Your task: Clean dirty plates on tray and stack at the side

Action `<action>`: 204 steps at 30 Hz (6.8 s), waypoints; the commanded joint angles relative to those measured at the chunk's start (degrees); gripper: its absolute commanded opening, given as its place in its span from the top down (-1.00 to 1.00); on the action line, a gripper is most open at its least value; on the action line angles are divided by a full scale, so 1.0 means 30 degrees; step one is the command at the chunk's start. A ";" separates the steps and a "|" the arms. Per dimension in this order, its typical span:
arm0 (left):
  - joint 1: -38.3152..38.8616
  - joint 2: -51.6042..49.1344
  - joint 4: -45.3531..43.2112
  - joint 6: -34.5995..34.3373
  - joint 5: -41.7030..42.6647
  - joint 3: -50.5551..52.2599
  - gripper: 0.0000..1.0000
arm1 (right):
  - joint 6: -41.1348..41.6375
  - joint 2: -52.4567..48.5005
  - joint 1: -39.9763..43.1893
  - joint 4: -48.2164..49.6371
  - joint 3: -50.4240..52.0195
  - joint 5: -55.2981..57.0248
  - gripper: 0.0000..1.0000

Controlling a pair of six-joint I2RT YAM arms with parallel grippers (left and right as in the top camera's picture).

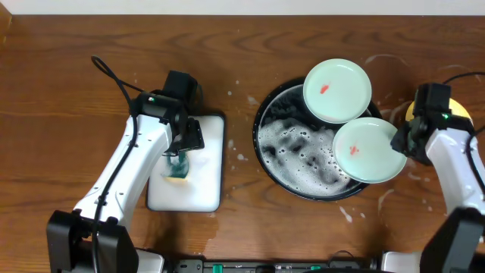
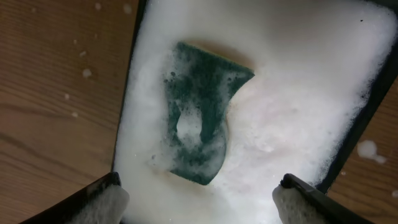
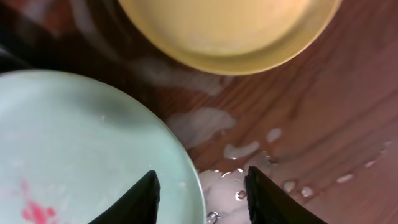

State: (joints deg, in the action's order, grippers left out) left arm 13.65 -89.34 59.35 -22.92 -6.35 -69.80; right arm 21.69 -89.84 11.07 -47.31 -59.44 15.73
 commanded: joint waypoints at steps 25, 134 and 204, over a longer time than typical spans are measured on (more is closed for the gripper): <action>-0.0080 0.0204 0.0051 -0.0109 -0.0131 0.0095 -0.63 | -0.2368 0.2674 -0.2929 -0.2659 0.0138 -0.4415 0.98; -0.0364 -0.1887 -0.8087 0.1144 0.2630 0.5661 0.85 | -0.4466 -0.4095 -0.6717 0.3956 0.1603 -0.6725 0.97; -0.0350 0.1137 -0.9194 0.2550 0.2856 0.6273 0.02 | -0.4466 -0.4095 -0.6717 0.3388 0.1603 -0.6761 0.98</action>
State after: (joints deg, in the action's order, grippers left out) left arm 12.49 -89.89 30.24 -15.57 1.58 -48.90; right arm 8.12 -99.92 -8.80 -36.18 -55.88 -1.76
